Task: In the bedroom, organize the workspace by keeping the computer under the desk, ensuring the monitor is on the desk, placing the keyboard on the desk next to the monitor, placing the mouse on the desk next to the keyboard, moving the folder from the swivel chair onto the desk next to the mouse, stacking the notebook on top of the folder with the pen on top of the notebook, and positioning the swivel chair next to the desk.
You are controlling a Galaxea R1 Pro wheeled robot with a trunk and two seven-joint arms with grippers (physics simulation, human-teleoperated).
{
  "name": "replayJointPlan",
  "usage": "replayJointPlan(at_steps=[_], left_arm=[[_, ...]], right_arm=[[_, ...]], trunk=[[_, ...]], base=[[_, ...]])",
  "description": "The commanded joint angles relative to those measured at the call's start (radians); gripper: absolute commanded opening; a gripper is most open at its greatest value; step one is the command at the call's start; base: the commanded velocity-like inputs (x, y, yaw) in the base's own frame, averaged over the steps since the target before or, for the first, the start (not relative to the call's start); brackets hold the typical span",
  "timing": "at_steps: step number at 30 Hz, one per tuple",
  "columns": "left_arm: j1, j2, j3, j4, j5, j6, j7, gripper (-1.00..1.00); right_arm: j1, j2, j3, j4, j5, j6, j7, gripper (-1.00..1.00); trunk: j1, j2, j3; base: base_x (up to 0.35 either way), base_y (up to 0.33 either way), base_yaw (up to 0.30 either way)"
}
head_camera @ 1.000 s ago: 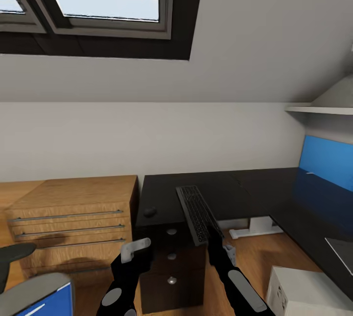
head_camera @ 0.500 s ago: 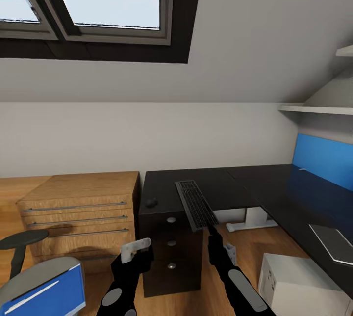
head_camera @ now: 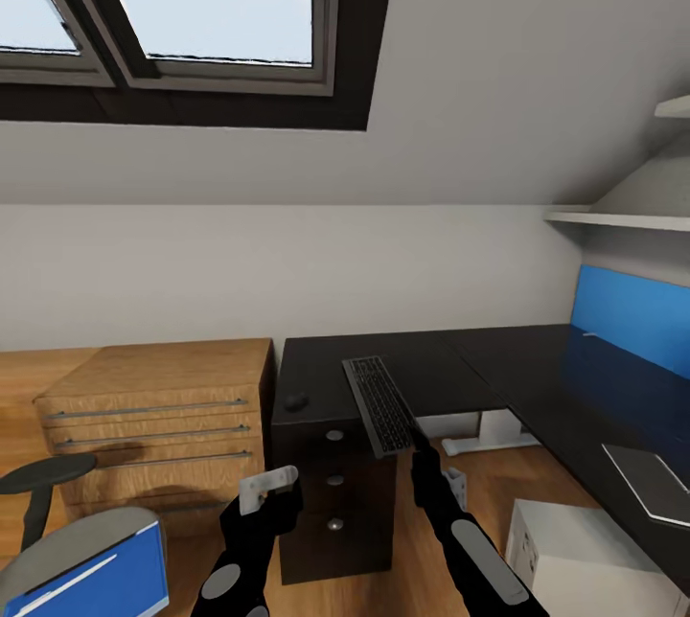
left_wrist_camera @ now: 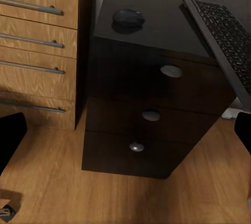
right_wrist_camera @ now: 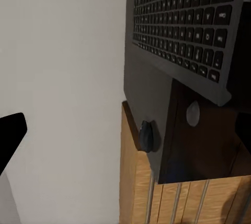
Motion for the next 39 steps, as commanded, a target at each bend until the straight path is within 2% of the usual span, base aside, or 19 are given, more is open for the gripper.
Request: replayJointPlan(at_steps=[1,11,22,31,36,39], left_arm=[[-0.001,0.000,-0.002,-0.001,0.006,0.003,0.007,1.00],[-0.001,-0.001,-0.003,-0.001,0.006,0.004,0.007,1.00],[-0.001,-0.002,0.002,0.000,0.011,0.003,0.009,1.00],[-0.001,-0.003,0.000,0.004,0.010,0.004,0.010,1.00],[-0.001,-0.003,-0.003,0.009,0.009,0.003,0.011,1.00],[-0.001,-0.004,-0.004,0.013,0.008,0.003,0.012,1.00]], right_arm=[[-0.001,-0.002,0.004,-0.001,-0.011,-0.008,0.005,1.00],[0.003,-0.032,0.001,-0.037,-0.018,-0.034,0.001,1.00],[0.010,-0.078,0.001,-0.074,-0.021,-0.064,-0.004,1.00],[0.012,-0.091,0.000,-0.082,-0.019,-0.066,-0.005,1.00],[0.013,-0.114,-0.001,-0.095,-0.018,-0.067,-0.005,1.00],[0.013,-0.118,-0.001,-0.101,-0.019,-0.070,-0.002,1.00]], trunk=[[-0.004,0.007,0.002],[-0.042,0.077,0.033],[-0.084,0.154,0.068],[-0.119,0.217,0.096],[-0.138,0.252,0.112],[-0.150,0.273,0.121]], base=[[0.000,0.000,0.000],[0.000,0.000,0.000],[0.000,0.000,0.000],[0.000,0.000,0.000],[0.000,0.000,0.000],[-0.084,-0.070,0.000]])
